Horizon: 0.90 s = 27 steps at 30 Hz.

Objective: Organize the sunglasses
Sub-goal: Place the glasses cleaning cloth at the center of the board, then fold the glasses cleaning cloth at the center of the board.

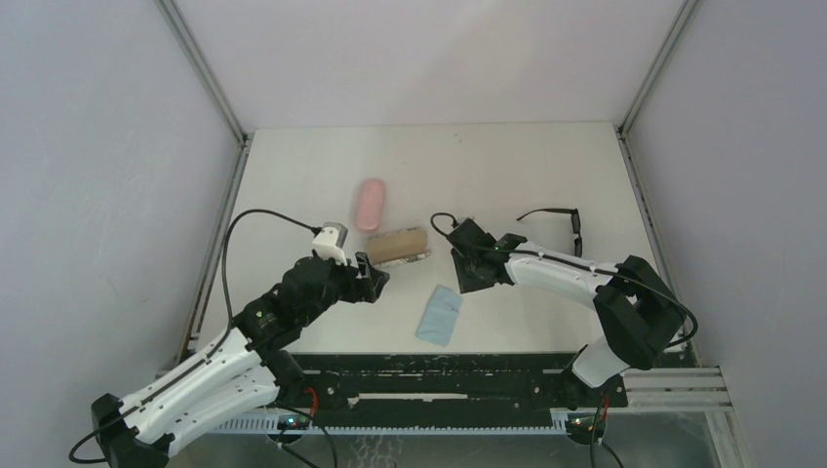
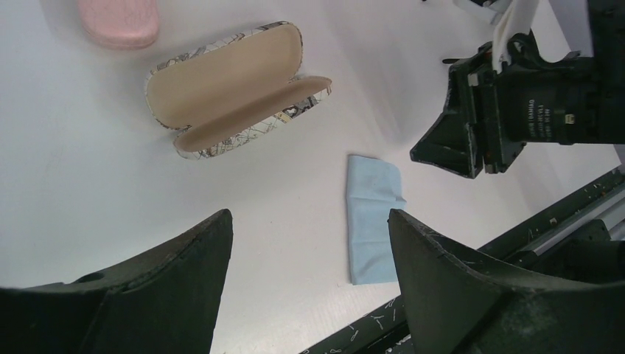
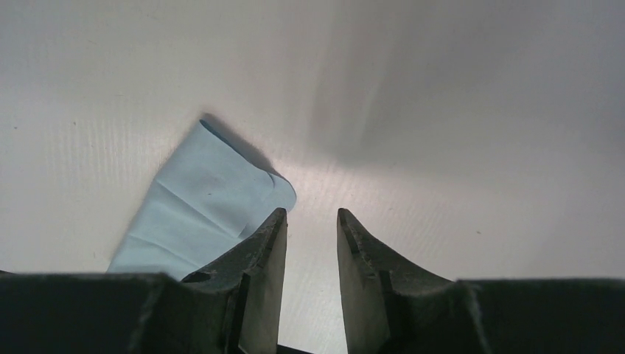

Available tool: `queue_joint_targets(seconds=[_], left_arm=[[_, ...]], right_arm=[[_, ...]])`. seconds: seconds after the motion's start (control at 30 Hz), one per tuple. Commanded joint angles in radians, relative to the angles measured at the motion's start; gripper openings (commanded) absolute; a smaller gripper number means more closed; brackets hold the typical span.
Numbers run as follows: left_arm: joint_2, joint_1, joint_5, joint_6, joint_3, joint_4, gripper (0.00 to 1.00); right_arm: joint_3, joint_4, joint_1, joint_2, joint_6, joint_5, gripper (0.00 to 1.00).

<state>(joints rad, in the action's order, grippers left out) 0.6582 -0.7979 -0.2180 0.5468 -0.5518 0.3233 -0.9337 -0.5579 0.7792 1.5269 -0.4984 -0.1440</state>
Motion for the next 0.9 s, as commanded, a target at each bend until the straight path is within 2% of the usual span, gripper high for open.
queue_joint_targets(seconds=[0.0,0.87], left_arm=[[-0.009,0.003,0.024,-0.008,-0.004,-0.046,0.81],[0.002,0.003,0.034,0.001,-0.002,-0.055,0.81]], right_arm=[[-0.009,0.032,0.018,0.032,-0.065,0.035,0.3],[-0.019,0.032,0.07,0.133,-0.063,0.035,0.31]])
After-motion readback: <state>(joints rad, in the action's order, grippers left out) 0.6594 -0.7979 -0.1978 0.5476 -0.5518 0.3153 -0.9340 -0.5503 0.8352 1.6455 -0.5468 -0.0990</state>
